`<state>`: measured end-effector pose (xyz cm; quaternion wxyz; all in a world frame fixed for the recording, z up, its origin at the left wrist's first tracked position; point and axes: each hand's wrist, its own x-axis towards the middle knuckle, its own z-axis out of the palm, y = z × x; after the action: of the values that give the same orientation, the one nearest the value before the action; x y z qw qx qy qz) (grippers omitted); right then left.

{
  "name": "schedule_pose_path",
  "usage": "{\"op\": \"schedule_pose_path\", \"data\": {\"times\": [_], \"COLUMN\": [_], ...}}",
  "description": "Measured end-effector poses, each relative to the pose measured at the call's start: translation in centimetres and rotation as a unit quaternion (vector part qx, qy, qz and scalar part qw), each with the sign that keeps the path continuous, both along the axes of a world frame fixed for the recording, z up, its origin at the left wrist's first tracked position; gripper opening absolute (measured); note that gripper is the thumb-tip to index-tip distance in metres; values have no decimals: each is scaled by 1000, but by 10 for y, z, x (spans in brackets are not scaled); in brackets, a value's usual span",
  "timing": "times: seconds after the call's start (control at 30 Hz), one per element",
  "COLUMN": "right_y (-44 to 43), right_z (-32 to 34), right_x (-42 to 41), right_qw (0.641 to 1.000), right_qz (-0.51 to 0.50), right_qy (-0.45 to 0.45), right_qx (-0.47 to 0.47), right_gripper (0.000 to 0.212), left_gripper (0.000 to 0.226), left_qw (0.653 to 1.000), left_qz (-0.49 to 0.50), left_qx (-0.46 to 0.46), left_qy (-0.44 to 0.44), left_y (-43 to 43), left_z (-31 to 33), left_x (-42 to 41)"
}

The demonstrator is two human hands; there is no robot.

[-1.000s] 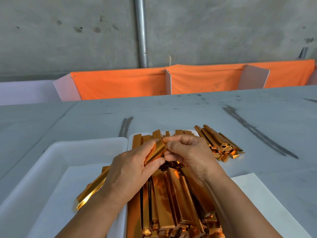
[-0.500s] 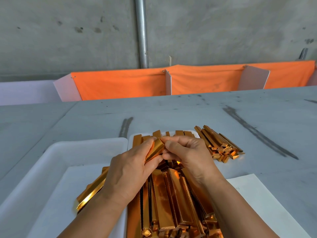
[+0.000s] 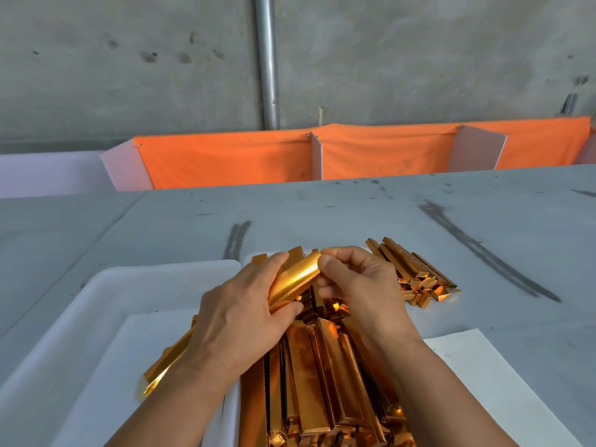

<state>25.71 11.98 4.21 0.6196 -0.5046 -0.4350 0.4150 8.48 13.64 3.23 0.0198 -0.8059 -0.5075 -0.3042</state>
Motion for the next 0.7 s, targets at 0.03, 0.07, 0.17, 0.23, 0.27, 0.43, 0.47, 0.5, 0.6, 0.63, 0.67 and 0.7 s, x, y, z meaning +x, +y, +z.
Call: {"op": "schedule_pose_path", "data": {"times": [0.03, 0.07, 0.17, 0.23, 0.27, 0.43, 0.47, 0.5, 0.6, 0.63, 0.67, 0.7], "right_y": [0, 1, 1, 1, 1, 2, 2, 2, 1, 1, 0, -1], "right_z": [1, 2, 2, 2, 2, 2, 1, 1, -1, -1, -2, -2], "right_x": [3, 5, 10, 9, 9, 7, 6, 4, -1, -2, -4, -5], "right_qw": [1000, 999, 996, 995, 994, 994, 995, 995, 993, 992, 991, 989], "right_qz": [-11, -19, -28, -19, -12, 22, 36, 51, 103, 120, 134, 146], "right_qy": [20, 40, 82, 98, 109, 99, 88, 77, 38, 19, 2, -13], "right_qx": [0, 0, -10, -16, -20, -37, -39, -40, -34, -31, -27, -22], "right_gripper": [6, 6, 9, 10, 11, 12, 13, 14, 15, 15, 15, 14], "left_gripper": [74, 72, 67, 68, 71, 69, 61, 54, 43, 40, 36, 33], "left_qw": [1000, 998, 975, 937, 911, 826, 827, 827, 826, 826, 825, 823], "left_qz": [1, -4, -39, -74, -99, -194, -206, -220, -265, -280, -293, -297], "left_qx": [-12, -31, -95, -127, -143, -181, -186, -188, -176, -170, -167, -168], "left_qy": [-18, -50, -199, -316, -375, -497, -489, -482, -466, -458, -453, -454], "left_y": [1, 1, 2, 0, -1, -2, -2, -1, 0, 1, 2, 3], "left_z": [1, 1, 2, 5, 7, 13, 13, 12, 11, 10, 9, 8], "left_x": [-2, -4, -7, -5, -3, 0, -1, -1, -1, -1, -1, -1]}}
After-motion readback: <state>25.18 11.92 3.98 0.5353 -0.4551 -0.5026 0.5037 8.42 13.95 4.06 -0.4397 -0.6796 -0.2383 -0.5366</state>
